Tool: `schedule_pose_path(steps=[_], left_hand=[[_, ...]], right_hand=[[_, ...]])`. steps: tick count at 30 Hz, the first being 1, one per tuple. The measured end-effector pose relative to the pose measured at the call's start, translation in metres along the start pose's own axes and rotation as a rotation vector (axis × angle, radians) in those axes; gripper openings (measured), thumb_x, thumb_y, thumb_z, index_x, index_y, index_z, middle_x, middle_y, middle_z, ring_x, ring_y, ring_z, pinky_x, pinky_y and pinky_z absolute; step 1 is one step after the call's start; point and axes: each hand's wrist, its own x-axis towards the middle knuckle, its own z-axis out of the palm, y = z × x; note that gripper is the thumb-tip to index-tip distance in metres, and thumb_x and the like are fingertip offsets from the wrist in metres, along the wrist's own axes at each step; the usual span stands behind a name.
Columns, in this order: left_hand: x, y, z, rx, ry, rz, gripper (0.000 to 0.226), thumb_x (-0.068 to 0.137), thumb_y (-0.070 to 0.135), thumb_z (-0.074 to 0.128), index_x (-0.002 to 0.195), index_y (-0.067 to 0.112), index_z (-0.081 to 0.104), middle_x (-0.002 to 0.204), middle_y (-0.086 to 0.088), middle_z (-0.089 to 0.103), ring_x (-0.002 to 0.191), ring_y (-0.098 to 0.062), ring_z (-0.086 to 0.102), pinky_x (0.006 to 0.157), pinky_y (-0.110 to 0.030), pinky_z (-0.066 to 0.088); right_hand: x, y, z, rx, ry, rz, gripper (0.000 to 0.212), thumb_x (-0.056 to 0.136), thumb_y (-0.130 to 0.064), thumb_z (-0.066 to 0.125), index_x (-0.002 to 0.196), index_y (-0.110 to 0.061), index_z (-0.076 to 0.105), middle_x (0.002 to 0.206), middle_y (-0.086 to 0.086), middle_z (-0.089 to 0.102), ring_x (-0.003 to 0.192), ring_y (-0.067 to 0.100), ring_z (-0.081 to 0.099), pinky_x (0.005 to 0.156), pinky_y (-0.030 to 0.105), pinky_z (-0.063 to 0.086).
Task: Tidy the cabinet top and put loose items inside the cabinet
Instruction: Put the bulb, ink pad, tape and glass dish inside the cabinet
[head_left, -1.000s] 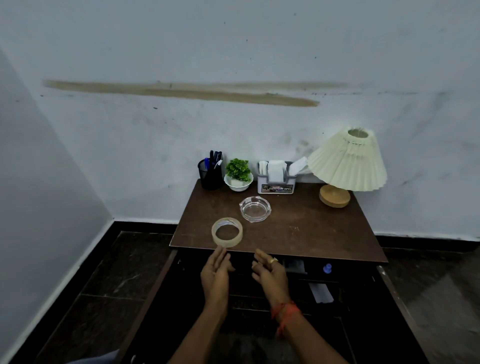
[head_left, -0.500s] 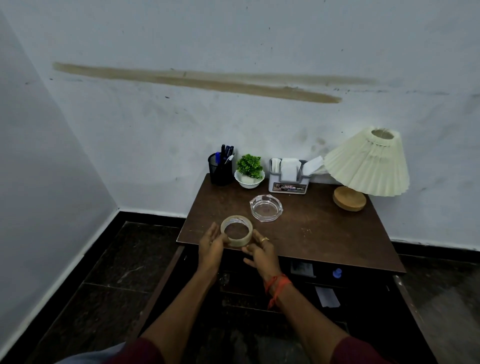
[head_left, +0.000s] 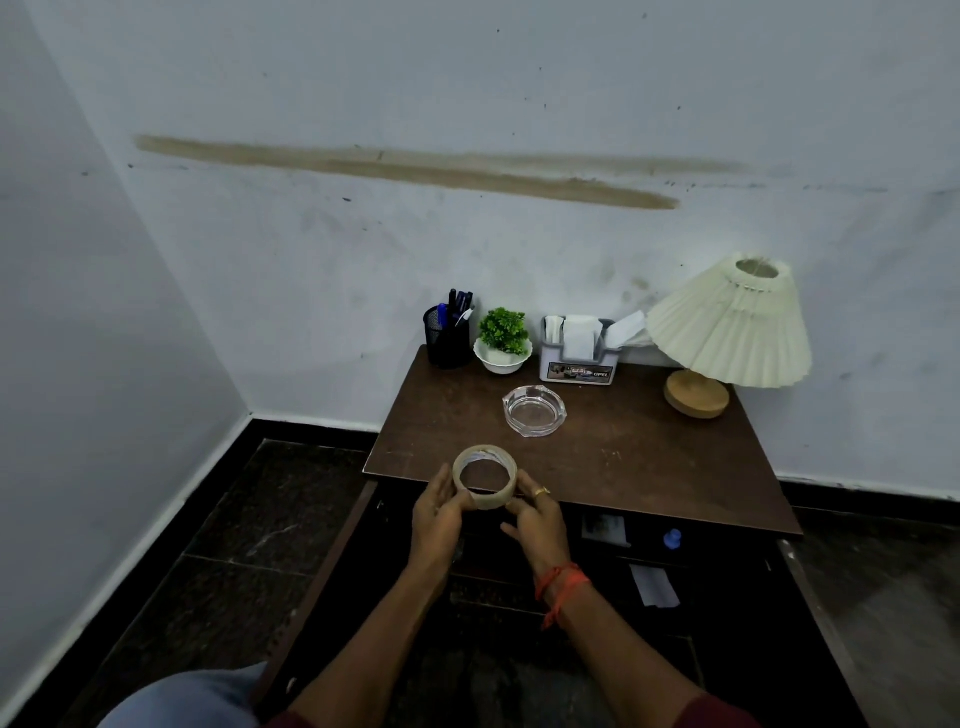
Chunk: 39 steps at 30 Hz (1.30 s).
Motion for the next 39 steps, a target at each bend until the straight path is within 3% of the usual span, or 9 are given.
schedule_pose_path(steps=[3,8,13,16,28,34,39], left_hand=[[-0.019,-0.005,-0.001,-0.005,0.007,0.001,0.069,0.079,-0.015,0.053,0.144,0.004,0.038,0.138,-0.012,0.055,0.126,-0.022,0.053,0.109,-0.040,0.042],[-0.051,-0.017,0.000,-0.053,0.025,0.022,0.065,0.079,-0.019,0.050,0.140,0.004,0.044,0.133,-0.010,0.058,0.124,-0.022,0.054,0.106,-0.042,0.044],[-0.066,-0.035,-0.003,-0.055,0.046,0.050,0.068,0.080,-0.021,0.049,0.143,0.004,0.040,0.135,-0.006,0.054,0.120,-0.014,0.051,0.072,-0.013,0.052],[-0.069,-0.048,-0.005,-0.054,0.063,0.049,0.068,0.081,-0.020,0.049,0.143,0.004,0.040,0.139,-0.009,0.053,0.122,-0.017,0.052,0.064,-0.010,0.051],[-0.040,-0.069,-0.003,0.007,0.066,0.004,0.061,0.085,-0.007,0.053,0.142,0.009,0.043,0.140,-0.007,0.053,0.130,-0.020,0.049,0.112,-0.041,0.038],[0.005,-0.091,0.001,-0.109,0.123,-0.074,0.047,0.096,-0.001,0.037,0.143,0.003,0.042,0.139,-0.009,0.050,0.129,-0.022,0.047,0.107,-0.035,0.039],[0.049,-0.110,0.011,-0.220,0.136,-0.149,0.036,0.101,0.010,0.035,0.133,0.006,0.052,0.132,-0.012,0.058,0.121,-0.025,0.054,0.107,-0.040,0.040]], right_hand=[[-0.014,0.013,-0.006,0.026,0.032,0.011,0.051,0.087,-0.005,0.047,0.129,-0.032,0.057,0.130,-0.006,0.056,0.116,0.013,0.054,0.083,0.030,0.050],[-0.044,0.019,-0.016,0.081,0.036,0.007,0.052,0.088,0.004,0.044,0.131,-0.025,0.056,0.112,-0.010,0.064,0.113,0.013,0.057,0.093,0.035,0.047],[-0.061,0.033,-0.020,0.139,0.045,-0.013,0.053,0.087,0.012,0.042,0.129,-0.019,0.055,0.113,-0.009,0.063,0.108,0.009,0.057,0.090,0.030,0.048],[-0.064,0.043,-0.022,0.146,0.064,-0.007,0.053,0.087,0.013,0.042,0.129,-0.016,0.055,0.112,-0.009,0.064,0.106,0.006,0.059,0.082,0.023,0.049],[-0.041,0.062,-0.034,0.065,0.042,0.043,0.054,0.086,0.012,0.041,0.131,-0.016,0.053,0.122,-0.003,0.061,0.108,0.004,0.058,0.083,0.024,0.049],[-0.004,0.071,-0.029,0.054,0.039,0.134,0.049,0.089,0.008,0.044,0.127,-0.019,0.056,0.119,-0.004,0.061,0.114,0.013,0.055,0.090,0.031,0.047],[0.037,0.082,-0.029,0.049,0.084,0.199,0.046,0.088,0.010,0.044,0.122,-0.017,0.060,0.113,0.002,0.062,0.110,0.022,0.058,0.093,0.039,0.049]])
